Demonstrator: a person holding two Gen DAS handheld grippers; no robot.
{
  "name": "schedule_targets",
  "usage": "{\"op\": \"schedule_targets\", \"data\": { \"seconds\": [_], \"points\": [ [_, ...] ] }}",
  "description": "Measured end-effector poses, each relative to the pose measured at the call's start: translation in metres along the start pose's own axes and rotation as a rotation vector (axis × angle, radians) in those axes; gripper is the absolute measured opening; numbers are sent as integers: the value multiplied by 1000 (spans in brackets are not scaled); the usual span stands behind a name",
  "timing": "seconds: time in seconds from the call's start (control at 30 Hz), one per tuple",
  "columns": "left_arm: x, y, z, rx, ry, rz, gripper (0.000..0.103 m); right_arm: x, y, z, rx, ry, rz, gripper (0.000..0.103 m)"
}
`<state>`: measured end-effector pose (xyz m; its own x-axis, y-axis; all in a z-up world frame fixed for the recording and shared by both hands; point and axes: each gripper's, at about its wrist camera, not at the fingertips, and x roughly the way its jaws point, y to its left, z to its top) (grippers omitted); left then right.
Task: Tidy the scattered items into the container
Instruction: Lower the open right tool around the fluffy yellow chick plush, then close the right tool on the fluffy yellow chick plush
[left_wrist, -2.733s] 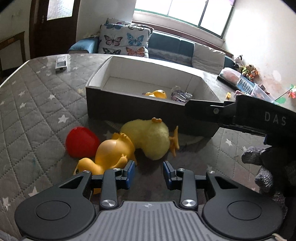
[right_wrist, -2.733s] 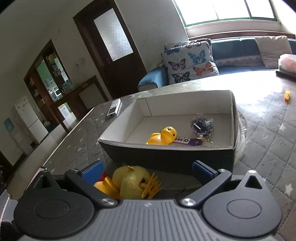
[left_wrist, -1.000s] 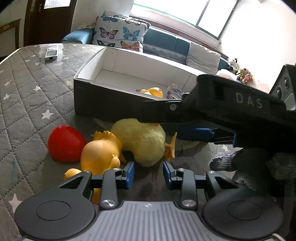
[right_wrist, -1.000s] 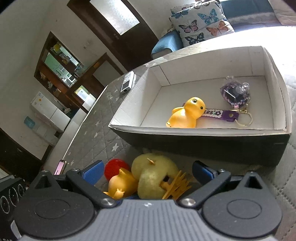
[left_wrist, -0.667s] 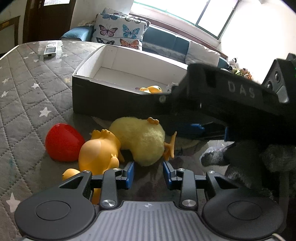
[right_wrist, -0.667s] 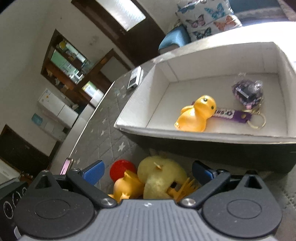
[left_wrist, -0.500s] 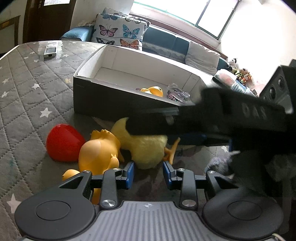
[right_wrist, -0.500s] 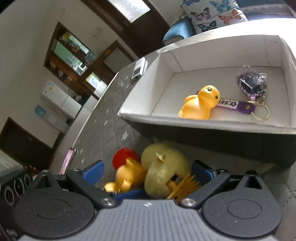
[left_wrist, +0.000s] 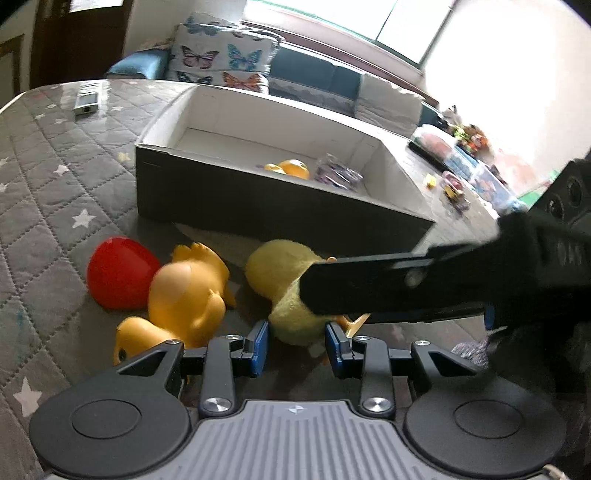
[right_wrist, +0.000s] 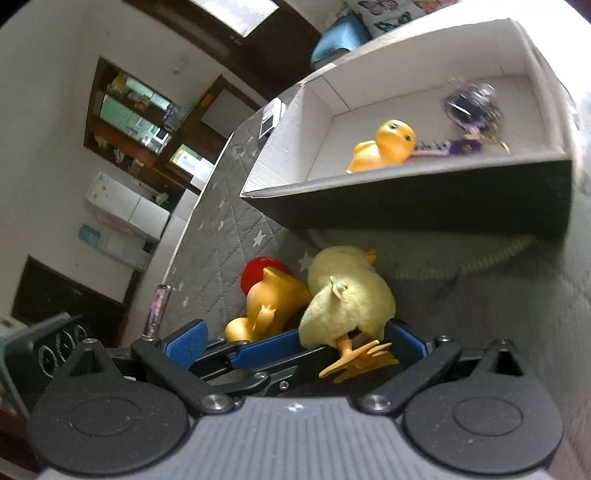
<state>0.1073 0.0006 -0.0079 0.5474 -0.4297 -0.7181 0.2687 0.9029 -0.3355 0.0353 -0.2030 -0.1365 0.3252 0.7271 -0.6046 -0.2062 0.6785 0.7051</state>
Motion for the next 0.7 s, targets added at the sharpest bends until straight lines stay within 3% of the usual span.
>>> {"op": "schedule_targets", "data": {
  "seconds": [0.2, 0.37, 0.7],
  "points": [
    [-6, -2, -9, 40, 29, -52, 36, -10, -8, -22, 86, -21, 23, 102],
    [-14, -8, -10, 86, 35, -55, 36, -13, -9, -29, 79, -59, -22, 102],
    [-21, -10, -5, -2, 14, -89, 36, -19, -8, -8, 26, -106, -88, 99]
  ]
}}
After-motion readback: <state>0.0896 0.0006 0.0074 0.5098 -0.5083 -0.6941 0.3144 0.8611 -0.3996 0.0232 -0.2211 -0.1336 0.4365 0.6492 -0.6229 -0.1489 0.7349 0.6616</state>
